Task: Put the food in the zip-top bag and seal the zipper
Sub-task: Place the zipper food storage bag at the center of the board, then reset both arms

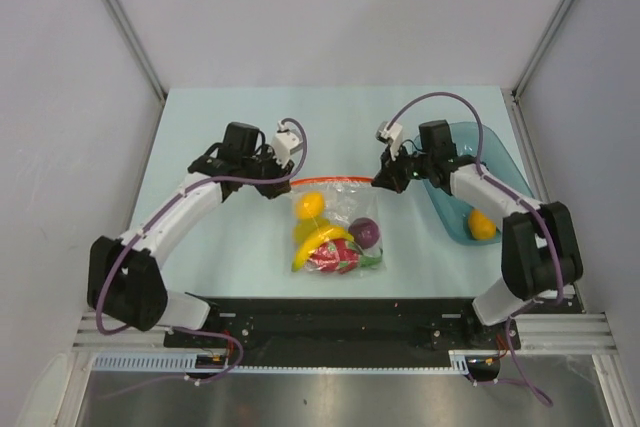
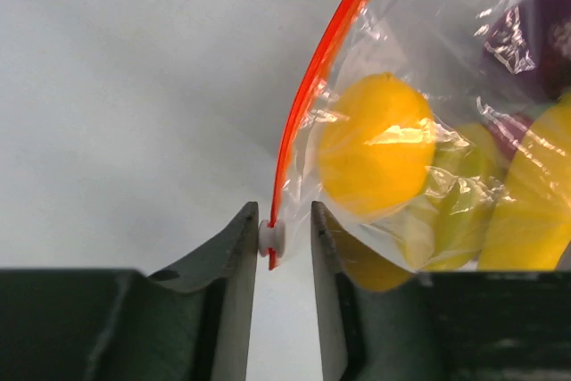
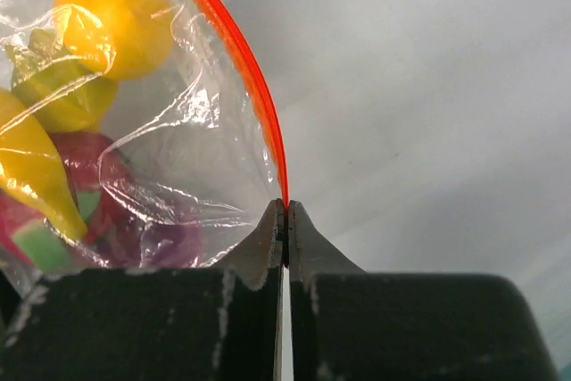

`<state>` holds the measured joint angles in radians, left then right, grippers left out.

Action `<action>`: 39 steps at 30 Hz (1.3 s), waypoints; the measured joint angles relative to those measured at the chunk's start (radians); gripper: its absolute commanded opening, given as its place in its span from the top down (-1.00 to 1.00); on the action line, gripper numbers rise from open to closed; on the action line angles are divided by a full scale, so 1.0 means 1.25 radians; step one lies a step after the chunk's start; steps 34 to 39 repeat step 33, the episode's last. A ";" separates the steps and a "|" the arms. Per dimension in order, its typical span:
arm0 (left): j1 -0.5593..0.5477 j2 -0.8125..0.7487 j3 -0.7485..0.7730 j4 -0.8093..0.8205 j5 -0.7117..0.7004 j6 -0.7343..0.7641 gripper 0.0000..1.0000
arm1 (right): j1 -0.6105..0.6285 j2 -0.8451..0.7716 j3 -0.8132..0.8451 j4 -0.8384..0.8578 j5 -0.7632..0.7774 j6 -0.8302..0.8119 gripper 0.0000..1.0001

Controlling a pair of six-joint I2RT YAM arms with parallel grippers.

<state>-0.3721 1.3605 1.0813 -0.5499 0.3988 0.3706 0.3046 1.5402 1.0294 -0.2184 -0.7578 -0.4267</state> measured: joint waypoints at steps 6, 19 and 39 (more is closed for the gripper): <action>0.003 0.093 0.003 0.087 -0.001 -0.071 -0.74 | -0.009 0.120 0.067 0.024 0.052 0.085 -0.44; 0.118 0.073 0.283 -0.051 0.025 -0.160 -0.99 | -0.167 -0.101 0.163 -0.012 0.028 0.262 -0.99; 0.339 0.001 0.336 -0.202 -0.009 -0.200 -1.00 | -0.549 -0.191 0.165 -0.161 0.003 0.335 -0.99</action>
